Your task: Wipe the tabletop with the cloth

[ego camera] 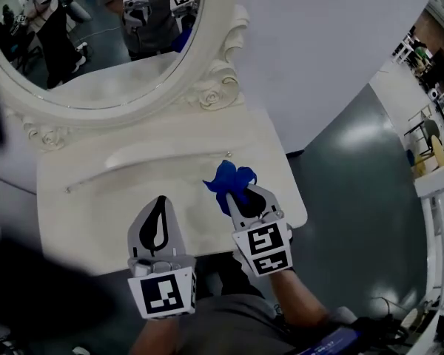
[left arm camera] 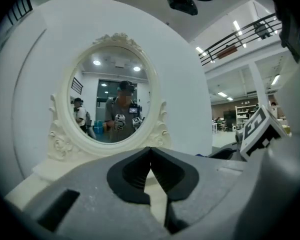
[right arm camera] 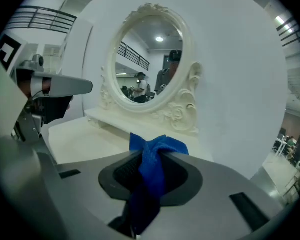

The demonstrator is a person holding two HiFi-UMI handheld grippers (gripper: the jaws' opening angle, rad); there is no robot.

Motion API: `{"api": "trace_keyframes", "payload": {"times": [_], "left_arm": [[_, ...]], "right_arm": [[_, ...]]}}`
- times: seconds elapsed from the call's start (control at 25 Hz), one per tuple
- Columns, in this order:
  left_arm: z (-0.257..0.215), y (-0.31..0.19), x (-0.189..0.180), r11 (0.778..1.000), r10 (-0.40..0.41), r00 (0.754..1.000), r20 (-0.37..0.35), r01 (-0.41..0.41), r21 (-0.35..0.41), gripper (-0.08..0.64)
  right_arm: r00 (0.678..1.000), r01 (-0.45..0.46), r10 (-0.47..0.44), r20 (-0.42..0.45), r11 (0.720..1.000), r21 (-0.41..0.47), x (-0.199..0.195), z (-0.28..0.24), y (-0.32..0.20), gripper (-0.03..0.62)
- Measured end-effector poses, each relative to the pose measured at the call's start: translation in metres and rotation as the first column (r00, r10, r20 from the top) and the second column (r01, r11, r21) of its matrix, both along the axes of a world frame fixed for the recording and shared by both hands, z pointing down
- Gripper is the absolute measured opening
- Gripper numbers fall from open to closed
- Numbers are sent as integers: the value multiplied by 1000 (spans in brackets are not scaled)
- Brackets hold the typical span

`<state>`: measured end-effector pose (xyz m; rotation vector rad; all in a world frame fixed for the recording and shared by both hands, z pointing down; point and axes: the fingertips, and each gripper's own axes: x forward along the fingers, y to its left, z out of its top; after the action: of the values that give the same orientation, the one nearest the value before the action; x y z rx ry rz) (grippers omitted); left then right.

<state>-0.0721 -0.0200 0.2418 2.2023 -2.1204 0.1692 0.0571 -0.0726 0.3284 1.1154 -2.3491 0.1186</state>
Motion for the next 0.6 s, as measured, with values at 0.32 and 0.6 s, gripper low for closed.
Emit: {"api": "trace_keyframes", "payload": {"times": [0.32, 0.6], "left_arm": [[18, 84, -101, 980, -189, 982, -17, 187, -70, 15], [75, 119, -147, 955, -247, 969, -32, 237, -181, 15]], "right_arm": [[974, 227, -227, 9, 972, -62, -127, 16, 76, 87], [953, 302, -303, 24, 938, -171, -188, 75, 120, 87]]}}
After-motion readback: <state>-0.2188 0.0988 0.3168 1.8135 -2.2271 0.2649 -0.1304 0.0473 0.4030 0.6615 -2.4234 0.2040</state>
